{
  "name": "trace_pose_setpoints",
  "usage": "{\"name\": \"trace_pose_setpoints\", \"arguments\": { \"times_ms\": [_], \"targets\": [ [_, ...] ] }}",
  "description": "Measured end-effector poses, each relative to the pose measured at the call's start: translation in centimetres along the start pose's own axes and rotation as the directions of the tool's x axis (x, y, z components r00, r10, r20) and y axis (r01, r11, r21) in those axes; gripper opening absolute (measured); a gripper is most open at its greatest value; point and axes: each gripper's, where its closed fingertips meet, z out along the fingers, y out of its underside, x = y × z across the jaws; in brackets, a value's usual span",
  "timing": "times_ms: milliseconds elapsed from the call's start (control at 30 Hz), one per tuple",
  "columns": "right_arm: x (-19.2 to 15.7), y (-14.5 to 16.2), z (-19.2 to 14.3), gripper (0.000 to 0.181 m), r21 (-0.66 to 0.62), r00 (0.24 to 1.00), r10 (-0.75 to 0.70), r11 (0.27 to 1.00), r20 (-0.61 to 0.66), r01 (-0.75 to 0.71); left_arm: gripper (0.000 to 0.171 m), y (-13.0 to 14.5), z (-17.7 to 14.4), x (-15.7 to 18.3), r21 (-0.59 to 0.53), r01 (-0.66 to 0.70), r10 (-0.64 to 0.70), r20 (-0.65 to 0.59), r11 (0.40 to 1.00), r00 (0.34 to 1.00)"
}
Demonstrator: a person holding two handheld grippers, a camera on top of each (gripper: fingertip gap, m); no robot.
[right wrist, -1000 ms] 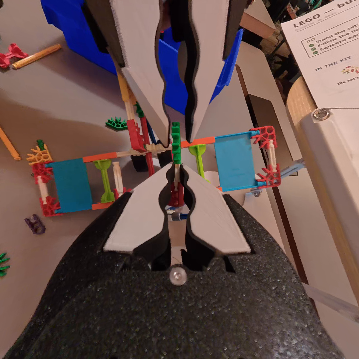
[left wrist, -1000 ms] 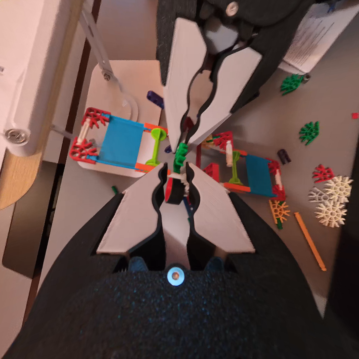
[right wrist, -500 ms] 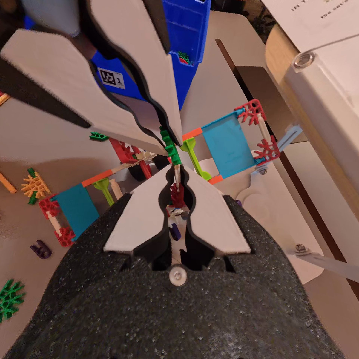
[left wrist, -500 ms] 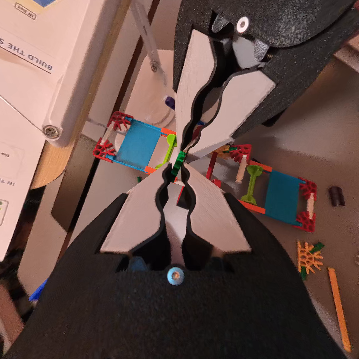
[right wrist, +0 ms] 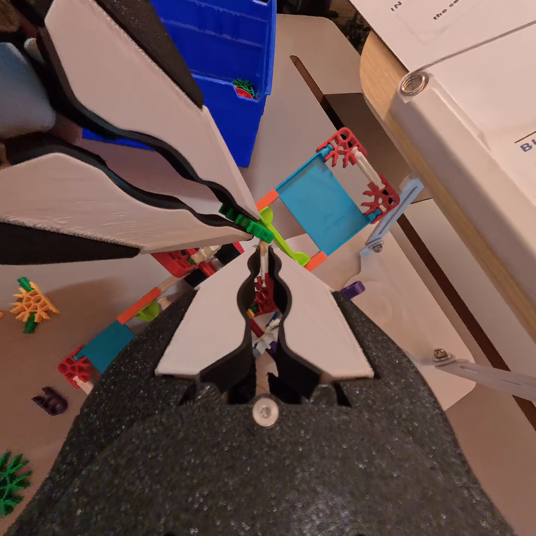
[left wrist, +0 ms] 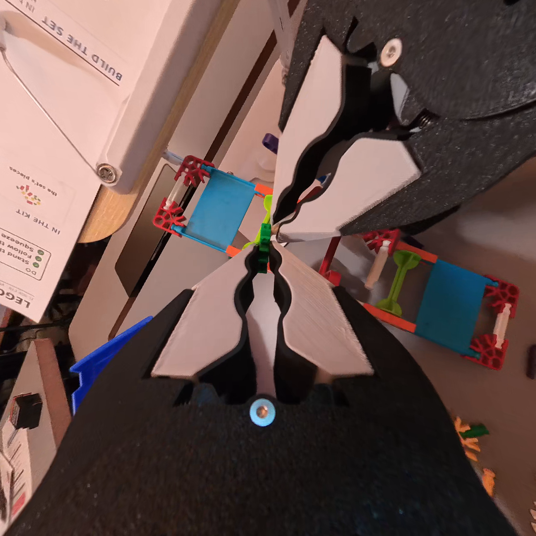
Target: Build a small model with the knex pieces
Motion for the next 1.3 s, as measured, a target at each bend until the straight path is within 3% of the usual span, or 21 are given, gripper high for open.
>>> {"name": "trace_pose_setpoints", "arguments": {
  "times_ms": [333,433,533,600,700,867,1000,1100,1300],
  "targets": [
    [0.9,-0.2,0.0,0.002,-0.009,0.998,0.022,1.0,-0.063,-0.022,0.004,-0.4,0.4,-0.4,-0.037,0.092,-0.089,0.078,0.995,0.993],
    [0.7,-0.1,-0.1,0.002,0.016,0.998,0.068,0.998,-0.015,-0.068,0.006,-0.4,0.4,-0.2,0.024,0.132,-0.132,0.005,0.991,0.991],
    [0.9,-0.2,-0.3,0.001,0.039,0.993,0.117,0.992,0.024,-0.118,0.012,-0.4,-0.2,1.0,0.048,0.224,-0.214,-0.159,0.973,0.964],
    [0.7,-0.5,-0.4,0.001,0.048,0.991,0.123,0.991,0.044,-0.125,0.012,0.2,-0.4,1.1,0.016,0.145,-0.141,-0.137,0.989,0.98],
    [0.5,-0.3,-0.2,0.001,0.032,0.996,0.082,0.996,0.033,-0.083,0.006,-0.7,-1.2,0.2,0.048,0.136,-0.132,-0.079,0.99,0.988],
    [-0.9,0.8,-0.1,0.004,-0.008,0.991,0.017,1.0,0.13,-0.017,0.006,-0.7,-1.9,0.0,0.108,0.221,-0.195,-0.207,0.969,0.959],
    [-1.9,1.3,-0.7,0.005,-0.036,0.982,-0.067,0.997,0.175,0.075,0.006,0.0,-2.6,-0.6,0.151,0.25,-0.213,-0.225,0.957,0.951],
    [-2.4,1.2,-1.5,0.035,-0.024,0.97,-0.135,0.989,0.201,0.143,0.006,0.3,-2.8,-1.4,0.182,0.282,-0.241,-0.217,0.942,0.946],
    [-0.8,-0.3,-5.7,0.054,0.011,0.969,-0.18,0.983,0.169,0.181,0.006,0.1,-3.8,-2.5,0.296,0.338,-0.276,-0.233,0.893,0.933]
  ]
}}
